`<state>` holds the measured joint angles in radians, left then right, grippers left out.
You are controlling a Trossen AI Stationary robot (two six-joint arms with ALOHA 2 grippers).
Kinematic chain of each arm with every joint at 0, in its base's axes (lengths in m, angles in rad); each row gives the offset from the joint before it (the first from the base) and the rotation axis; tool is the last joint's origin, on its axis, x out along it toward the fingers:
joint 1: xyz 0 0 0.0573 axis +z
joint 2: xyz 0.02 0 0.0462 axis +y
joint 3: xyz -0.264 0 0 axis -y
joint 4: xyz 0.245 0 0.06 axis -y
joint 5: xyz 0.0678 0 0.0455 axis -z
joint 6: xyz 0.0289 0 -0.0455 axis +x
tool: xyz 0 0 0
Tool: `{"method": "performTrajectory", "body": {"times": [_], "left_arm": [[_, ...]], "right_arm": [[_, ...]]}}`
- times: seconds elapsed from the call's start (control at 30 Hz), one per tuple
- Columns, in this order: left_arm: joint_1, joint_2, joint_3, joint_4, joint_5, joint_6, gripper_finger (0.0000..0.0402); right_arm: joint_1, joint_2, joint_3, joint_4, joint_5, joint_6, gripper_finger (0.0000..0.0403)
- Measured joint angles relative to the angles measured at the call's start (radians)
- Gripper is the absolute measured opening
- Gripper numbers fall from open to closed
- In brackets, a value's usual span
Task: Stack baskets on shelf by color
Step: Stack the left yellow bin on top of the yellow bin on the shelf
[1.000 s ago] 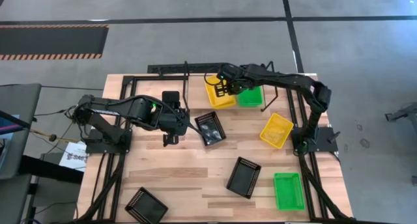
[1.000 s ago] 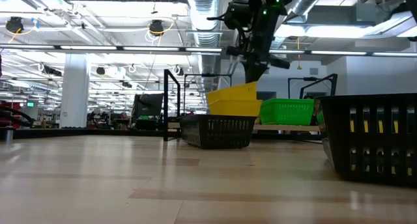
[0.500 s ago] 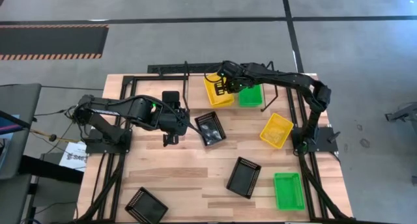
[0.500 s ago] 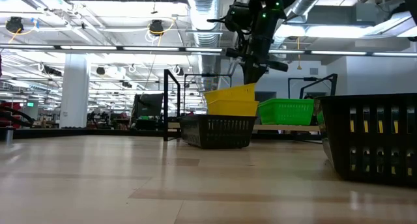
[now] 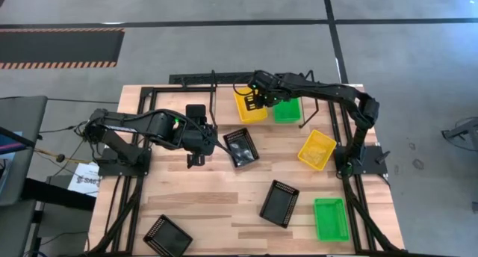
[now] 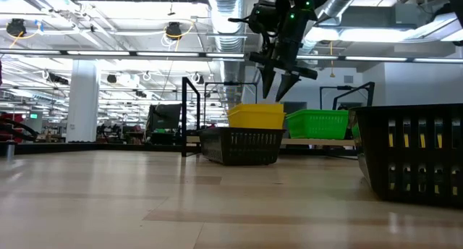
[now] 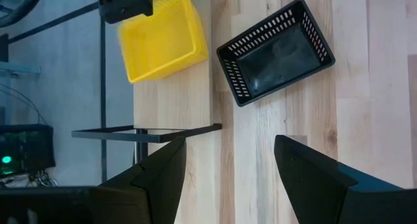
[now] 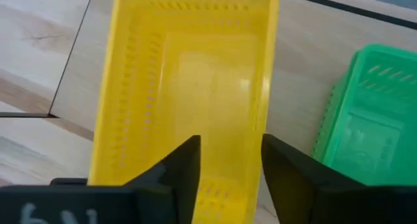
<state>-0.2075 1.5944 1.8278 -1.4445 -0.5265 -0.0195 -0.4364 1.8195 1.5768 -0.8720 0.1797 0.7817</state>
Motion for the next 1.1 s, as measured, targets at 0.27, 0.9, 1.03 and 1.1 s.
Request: {"method": "performTrajectory", "body": {"times": [0.27, 0.9, 1.03, 1.1], "left_arm": [[0.0, 0.0, 0.0, 0.004, 0.001, -0.01, 0.0222], [0.081, 0.001, -0.014, 0.025, 0.044, -0.056, 0.0222], [0.127, 0.003, -0.089, 0.079, 0.121, -0.046, 0.0222], [0.145, 0.0, -0.152, 0.146, 0.164, -0.021, 0.0222]], "right_arm": [[-0.031, -0.008, 0.088, -0.047, 0.001, -0.072, 0.0202], [-0.031, -0.125, 0.373, -0.705, -0.077, -0.263, 0.017], [0.034, -0.21, 0.37, -0.695, -0.077, -0.228, 0.0168], [0.072, -0.264, 0.37, -0.701, -0.079, -0.193, 0.0168]]}}
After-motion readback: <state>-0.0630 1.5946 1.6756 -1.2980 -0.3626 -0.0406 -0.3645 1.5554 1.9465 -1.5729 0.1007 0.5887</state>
